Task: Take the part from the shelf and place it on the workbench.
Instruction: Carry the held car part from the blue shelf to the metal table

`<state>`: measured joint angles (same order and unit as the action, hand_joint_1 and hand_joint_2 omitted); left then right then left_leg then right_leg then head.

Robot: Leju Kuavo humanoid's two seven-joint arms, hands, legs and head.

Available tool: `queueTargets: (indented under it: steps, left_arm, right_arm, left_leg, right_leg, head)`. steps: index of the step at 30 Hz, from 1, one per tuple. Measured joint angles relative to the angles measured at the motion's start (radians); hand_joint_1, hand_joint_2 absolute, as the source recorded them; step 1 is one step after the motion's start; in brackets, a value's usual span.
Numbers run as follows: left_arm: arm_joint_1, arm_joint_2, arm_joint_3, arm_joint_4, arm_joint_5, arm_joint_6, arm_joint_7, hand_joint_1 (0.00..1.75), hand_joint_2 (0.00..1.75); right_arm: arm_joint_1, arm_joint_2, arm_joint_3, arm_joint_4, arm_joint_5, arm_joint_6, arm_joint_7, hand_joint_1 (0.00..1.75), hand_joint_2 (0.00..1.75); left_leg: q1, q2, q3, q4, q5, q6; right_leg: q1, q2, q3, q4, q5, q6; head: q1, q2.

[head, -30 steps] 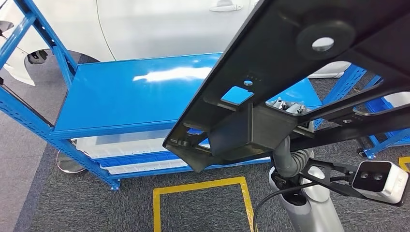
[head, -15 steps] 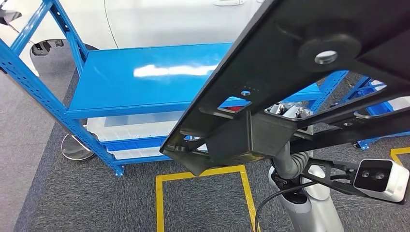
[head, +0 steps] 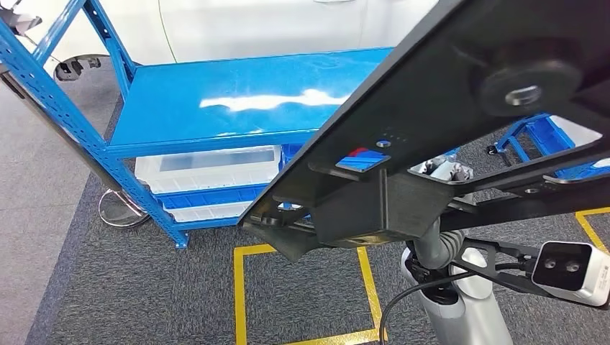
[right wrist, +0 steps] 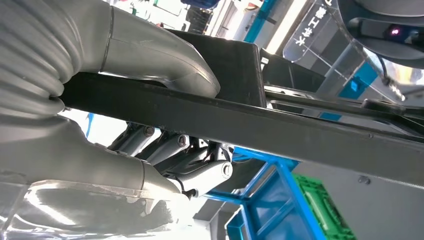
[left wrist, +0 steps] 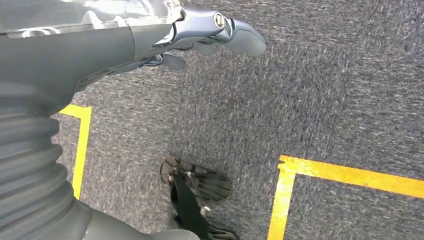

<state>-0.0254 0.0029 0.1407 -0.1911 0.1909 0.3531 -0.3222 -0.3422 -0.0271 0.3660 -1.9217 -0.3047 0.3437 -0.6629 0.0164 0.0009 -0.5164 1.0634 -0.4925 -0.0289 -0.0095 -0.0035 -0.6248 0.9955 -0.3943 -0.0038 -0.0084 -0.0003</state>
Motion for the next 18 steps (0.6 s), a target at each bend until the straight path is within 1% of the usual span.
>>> queueTargets:
  steps: [1,2,3,4,5,6,7,8,9,10,11,12,13,14,15,16,17,18]
  left_arm:
    - [-0.001,0.0,0.001,0.0,0.001,0.0,0.001,0.0,1.75]
    - [-0.001,0.001,0.002,0.0,0.002,0.001,0.003,0.0,1.75]
    - [0.0,0.001,0.004,0.0,0.003,0.001,0.004,0.0,1.75]
    - [0.001,0.001,0.006,0.0,0.005,0.001,0.005,0.0,1.75]
    - [0.002,0.001,0.008,0.0,0.006,0.001,0.005,0.0,1.75]
    - [0.003,0.002,0.009,0.0,0.006,0.002,0.004,0.0,1.75]
    - [0.003,0.004,0.009,0.0,0.005,0.002,0.003,0.0,1.75]
    - [0.003,0.006,0.009,0.0,0.003,0.003,0.002,0.0,1.75]
    - [0.004,0.009,0.009,0.0,0.002,0.002,0.002,0.0,1.75]
    - [0.004,0.012,0.009,0.0,0.0,0.002,0.002,0.0,1.75]
    - [0.004,0.015,0.01,0.0,0.0,0.001,0.003,0.0,1.75]
    - [0.004,0.017,0.01,0.0,-0.001,-0.001,0.005,0.0,1.75]
    - [0.004,0.019,0.01,0.0,-0.002,-0.002,0.007,0.0,1.75]
    - [0.003,0.02,0.01,0.0,-0.002,-0.004,0.01,0.0,1.75]
    - [0.003,0.02,0.01,0.0,-0.002,-0.005,0.013,0.0,1.75]
    - [0.002,0.021,0.01,0.0,-0.002,-0.007,0.016,0.0,1.75]
    - [0.002,0.022,0.01,0.0,-0.001,-0.009,0.018,0.0,1.75]
    - [0.001,0.023,0.01,0.0,-0.001,-0.012,0.019,0.0,1.75]
  right_arm:
    - [0.0,0.0,-0.003,-0.003,-0.001,0.002,-0.001,1.75,1.75]
    - [0.001,0.0,-0.006,-0.006,-0.002,0.004,-0.002,1.75,1.75]
    - [0.002,0.0,-0.009,-0.007,-0.003,0.007,-0.003,1.75,1.75]
    - [0.004,0.0,-0.013,-0.008,-0.004,0.01,-0.003,1.75,1.75]
    - [0.006,-0.001,-0.017,-0.008,0.0,0.011,-0.001,1.75,1.75]
    - [0.008,-0.002,-0.02,-0.008,0.007,0.011,0.002,1.75,1.75]
    - [0.01,-0.004,-0.023,-0.008,0.018,0.009,0.007,1.75,1.75]
    - [0.013,-0.007,-0.025,-0.008,0.032,0.007,0.012,1.75,1.75]
    - [0.017,-0.011,-0.026,-0.008,0.045,0.004,0.017,1.75,1.75]
    - [0.022,-0.016,-0.027,-0.008,0.058,0.001,0.021,1.75,1.75]
    - [0.027,-0.021,-0.027,-0.008,0.068,-0.001,0.024,1.75,1.75]
    - [0.029,-0.026,-0.028,-0.009,0.076,-0.002,0.026,1.75,1.75]
    - [0.03,-0.03,-0.029,-0.011,0.082,-0.002,0.029,1.75,1.75]
    - [0.029,-0.033,-0.03,-0.015,0.087,-0.002,0.031,1.75,1.75]
    - [0.026,-0.035,-0.03,-0.019,0.091,-0.002,0.035,1.75,1.75]
    - [0.023,-0.036,-0.031,-0.023,0.095,-0.002,0.039,1.75,1.75]
    - [0.021,-0.036,-0.031,-0.025,0.099,-0.004,0.045,1.75,1.75]
    - [0.019,-0.036,-0.031,-0.027,0.103,-0.005,0.053,1.75,1.75]
  left_leg:
    - [-0.002,-0.003,0.03,-0.049,-0.014,0.004]
    - [-0.004,-0.005,0.042,-0.073,-0.026,0.009]
    - [-0.005,-0.004,0.04,-0.08,-0.026,0.016]
    - [-0.004,0.002,0.037,-0.081,-0.022,0.024]
    - [-0.003,0.008,0.034,-0.083,-0.016,0.033]
    - [-0.002,0.015,0.03,-0.085,-0.01,0.04]
    - [-0.003,0.021,0.024,-0.085,-0.005,0.046]
    - [-0.005,0.027,0.017,-0.085,0.0,0.05]
    - [-0.008,0.033,0.01,-0.083,0.004,0.052]
    - [-0.011,0.038,0.004,-0.082,0.007,0.053]
    - [-0.013,0.044,0.0,-0.079,0.008,0.054]
    - [-0.016,0.05,-0.003,-0.077,0.009,0.054]
    - [-0.019,0.056,-0.003,-0.075,0.009,0.053]
    - [-0.023,0.062,-0.003,-0.074,0.008,0.052]
    - [-0.026,0.068,-0.004,-0.072,0.008,0.049]
    - [-0.028,0.075,-0.005,-0.071,0.007,0.046]
    - [-0.03,0.083,-0.005,-0.07,0.007,0.043]
    - [-0.03,0.091,-0.005,-0.07,0.007,0.039]
  right_leg:
    - [0.001,0.002,-0.004,0.003,0.005,0.007]
    - [0.003,0.004,-0.007,0.004,0.011,0.014]
    - [0.003,0.005,-0.008,0.004,0.017,0.021]
    - [0.001,0.006,-0.011,0.007,0.017,0.027]
    - [-0.001,0.007,-0.019,0.024,0.004,0.031]
    - [-0.003,0.007,-0.036,0.061,-0.022,0.035]
    - [-0.004,0.007,-0.061,0.121,-0.061,0.038]
    - [-0.004,0.006,-0.091,0.193,-0.101,0.041]
    - [-0.004,0.006,-0.116,0.26,-0.131,0.043]
    - [-0.004,0.006,-0.127,0.299,-0.145,0.044]
    - [-0.003,0.005,-0.118,0.299,-0.14,0.041]
    - [-0.002,0.002,-0.086,0.255,-0.119,0.037]
    - [0.001,-0.01,-0.041,0.184,-0.09,0.029]
    - [0.007,-0.028,0.003,0.11,-0.07,0.019]
    - [0.013,-0.044,0.034,0.053,-0.056,0.009]
    - [0.018,-0.055,0.049,0.022,-0.053,0.001]
    - [0.022,-0.055,0.049,0.014,-0.055,-0.004]
    - [0.021,-0.046,0.047,0.011,-0.051,-0.008]
  head:
    - [0.0,0.0]
    - [0.0,0.0]
    - [0.001,0.0]
    - [0.001,0.0]
    - [0.002,0.0]
    - [0.003,0.0]
    - [0.004,0.0]
    - [0.005,0.0]
    - [0.005,0.0]
    - [0.005,0.0]
    - [0.005,0.0]
    - [0.005,0.0]
    - [0.005,0.0]
    - [0.004,0.0]
    - [0.004,0.0]
    - [0.003,0.0]
    - [0.003,0.0]
    - [0.003,0.0]
